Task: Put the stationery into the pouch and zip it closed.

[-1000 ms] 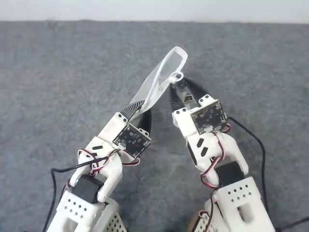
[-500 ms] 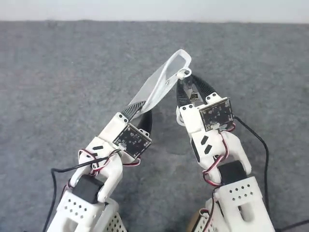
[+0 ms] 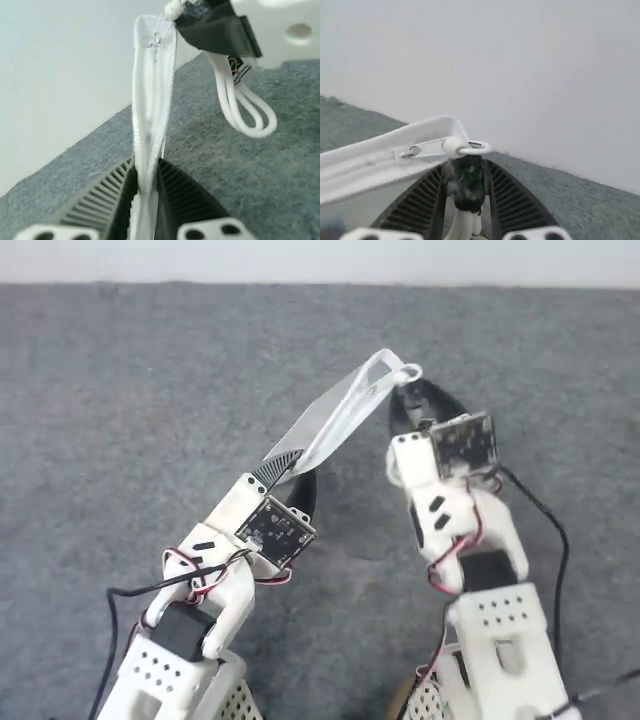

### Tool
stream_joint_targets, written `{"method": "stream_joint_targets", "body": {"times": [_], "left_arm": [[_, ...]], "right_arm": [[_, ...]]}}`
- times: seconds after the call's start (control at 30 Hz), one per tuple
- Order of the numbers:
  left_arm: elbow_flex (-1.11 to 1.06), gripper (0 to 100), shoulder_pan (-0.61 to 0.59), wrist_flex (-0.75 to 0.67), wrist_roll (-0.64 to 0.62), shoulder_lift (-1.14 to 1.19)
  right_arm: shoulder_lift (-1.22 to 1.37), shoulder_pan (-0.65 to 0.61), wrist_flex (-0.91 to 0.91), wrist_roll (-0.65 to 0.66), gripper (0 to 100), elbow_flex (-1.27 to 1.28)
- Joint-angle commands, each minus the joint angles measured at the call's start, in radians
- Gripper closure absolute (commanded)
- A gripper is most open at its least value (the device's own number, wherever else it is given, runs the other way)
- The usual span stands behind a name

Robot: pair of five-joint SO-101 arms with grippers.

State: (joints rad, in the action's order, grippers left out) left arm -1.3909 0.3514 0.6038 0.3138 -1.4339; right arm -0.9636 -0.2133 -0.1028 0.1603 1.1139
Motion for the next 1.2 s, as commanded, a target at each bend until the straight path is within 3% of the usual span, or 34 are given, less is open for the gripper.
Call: {"method": "stream_joint_targets", "body": {"times": [0.0,0.73,1.17], "left_arm": [[-0.002,99,-0.025,-0.008,0.012,-0.009],[-0.002,99,-0.025,-0.008,0.014,-0.009],[-0.002,99,-0.066,-0.014,0.011,-0.009]], "right_arm": [[0.064,0.097,0.033,-0.012,99.3,-0.121],[0.209,0.309,0.027,-0.012,99.3,-0.213],[0.206,0.285,-0.035,-0.011,99.1,-0.219]]}}
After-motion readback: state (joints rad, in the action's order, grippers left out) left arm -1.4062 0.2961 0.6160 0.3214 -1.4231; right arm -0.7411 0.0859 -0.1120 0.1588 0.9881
